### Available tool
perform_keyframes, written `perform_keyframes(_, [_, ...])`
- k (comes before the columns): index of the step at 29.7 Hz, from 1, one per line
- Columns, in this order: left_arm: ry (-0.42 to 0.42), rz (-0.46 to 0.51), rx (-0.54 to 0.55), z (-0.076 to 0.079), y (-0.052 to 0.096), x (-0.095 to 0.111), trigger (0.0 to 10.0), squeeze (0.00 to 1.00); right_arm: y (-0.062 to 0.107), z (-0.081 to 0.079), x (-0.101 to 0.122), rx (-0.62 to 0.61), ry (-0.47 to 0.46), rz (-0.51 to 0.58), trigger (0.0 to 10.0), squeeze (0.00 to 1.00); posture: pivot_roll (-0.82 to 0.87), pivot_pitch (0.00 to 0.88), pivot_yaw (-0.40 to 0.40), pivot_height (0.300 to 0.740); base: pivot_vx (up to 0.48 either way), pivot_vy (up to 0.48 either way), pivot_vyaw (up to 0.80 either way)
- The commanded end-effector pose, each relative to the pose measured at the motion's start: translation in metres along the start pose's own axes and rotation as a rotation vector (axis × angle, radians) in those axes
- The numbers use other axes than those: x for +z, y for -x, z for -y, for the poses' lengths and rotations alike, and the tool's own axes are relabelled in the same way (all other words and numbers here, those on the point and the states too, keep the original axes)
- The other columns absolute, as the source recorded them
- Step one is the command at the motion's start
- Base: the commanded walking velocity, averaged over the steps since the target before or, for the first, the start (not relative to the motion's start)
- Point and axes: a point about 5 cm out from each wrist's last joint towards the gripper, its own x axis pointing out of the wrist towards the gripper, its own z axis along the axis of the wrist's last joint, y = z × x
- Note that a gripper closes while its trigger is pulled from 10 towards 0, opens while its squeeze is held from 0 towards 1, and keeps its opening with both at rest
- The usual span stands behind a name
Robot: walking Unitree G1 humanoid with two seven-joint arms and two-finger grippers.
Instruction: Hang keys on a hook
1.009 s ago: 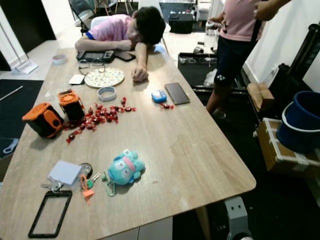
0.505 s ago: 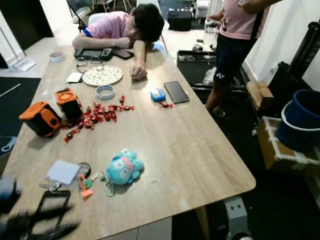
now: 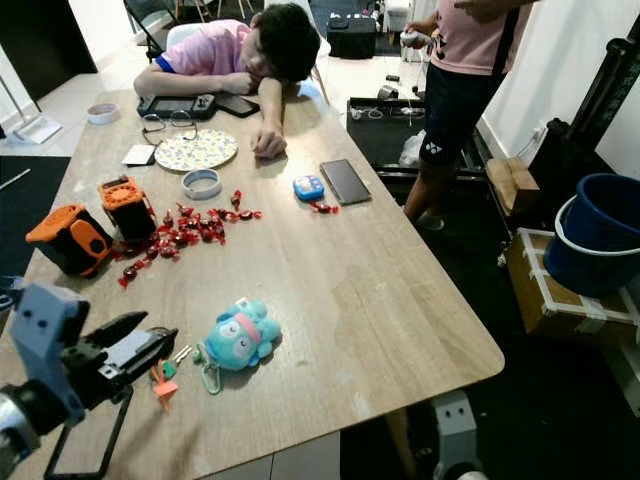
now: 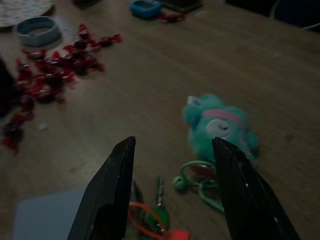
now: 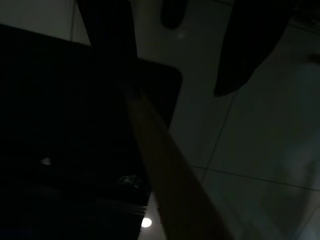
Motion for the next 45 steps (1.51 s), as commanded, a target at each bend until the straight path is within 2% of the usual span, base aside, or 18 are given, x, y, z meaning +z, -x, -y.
perform_keyframes(1, [-0.055,-0.1,0.0,0.009,0.006,-0.013,10.0,0.0,-0.016,-0.022,0.033,0.092,0.034,0.142,10.0,0.0,0.23,0.155,-0.016,0.74,0.0,0.0,0.0])
perform_keyframes(3, [-0.073,-0.167,0.013,0.011,0.014,-0.024,10.0,0.0,-0.021,-0.036,0.045,0.145,0.049,0.195,10.0,0.0,0.24,0.16,-0.024,0.74,0.0,0.0,0.0])
perform_keyframes(4, [-0.073,-0.167,0.013,0.011,0.014,-0.024,10.0,0.0,-0.021,-0.036,0.045,0.145,0.049,0.195,10.0,0.0,0.24,0.16,-0.024,0.74,0.0,0.0,0.0])
perform_keyframes(6, [-0.067,-0.231,0.056,0.011,0.022,-0.036,10.0,0.0,-0.023,-0.044,0.053,0.179,0.063,0.232,10.0,0.0,0.24,0.164,-0.029,0.74,0.0,0.0,0.0])
perform_keyframes(9, [0.051,-0.297,0.164,0.015,0.027,-0.054,10.0,0.0,-0.027,-0.057,0.074,0.234,0.079,0.316,10.0,0.0,0.25,0.169,-0.042,0.74,0.0,0.0,0.0])
perform_keyframes(10, [0.051,-0.297,0.164,0.015,0.027,-0.054,10.0,0.0,-0.027,-0.057,0.074,0.234,0.079,0.316,10.0,0.0,0.25,0.169,-0.042,0.74,0.0,0.0,0.0])
perform_keyframes(11, [0.091,-0.303,0.199,0.022,0.023,-0.061,10.0,0.0,-0.029,-0.064,0.083,0.259,0.087,0.351,10.0,0.0,0.25,0.17,-0.047,0.74,0.0,0.0,0.0])
perform_keyframes(15, [0.118,-0.282,0.229,0.03,0.014,-0.063,10.0,0.0,-0.031,-0.07,0.095,0.282,0.087,0.387,10.0,0.0,0.25,0.17,-0.05,0.74,0.0,0.0,0.0])
perform_keyframes(25, [0.127,-0.195,0.262,0.023,0.007,-0.051,10.0,0.0,-0.029,-0.068,0.093,0.281,0.084,0.38,10.0,0.0,0.24,0.17,-0.045,0.74,0.0,0.0,0.0])
perform_keyframes(27, [0.113,-0.172,0.281,0.021,0.003,-0.044,10.0,0.0,-0.026,-0.07,0.09,0.279,0.075,0.366,10.0,0.0,0.24,0.17,-0.038,0.74,0.0,0.0,0.0])
perform_keyframes(33, [0.032,-0.185,0.26,0.022,0.003,-0.045,10.0,0.0,-0.025,-0.071,0.088,0.276,0.067,0.358,10.0,0.0,0.24,0.169,-0.031,0.74,0.0,0.0,0.0])
perform_keyframes(34, [-0.008,-0.2,0.235,0.023,0.006,-0.047,10.0,0.0,-0.025,-0.071,0.088,0.275,0.065,0.357,10.0,0.0,0.24,0.168,-0.029,0.74,0.0,0.0,0.0])
perform_keyframes(39, [-0.052,-0.225,0.188,0.023,0.014,-0.05,10.0,0.0,-0.024,-0.071,0.088,0.274,0.064,0.358,10.0,0.0,0.24,0.17,-0.028,0.74,0.0,0.0,0.0])
perform_keyframes(42, [-0.118,-0.302,0.073,0.027,0.033,-0.06,10.0,0.0,-0.023,-0.067,0.088,0.269,0.066,0.356,10.0,0.0,0.25,0.172,-0.033,0.74,0.0,0.0,0.0])
perform_keyframes(45, [-0.136,-0.335,0.054,0.027,0.04,-0.065,10.0,0.0,-0.019,-0.06,0.086,0.251,0.065,0.352,10.0,0.0,0.25,0.174,-0.034,0.74,0.0,0.0,0.0])
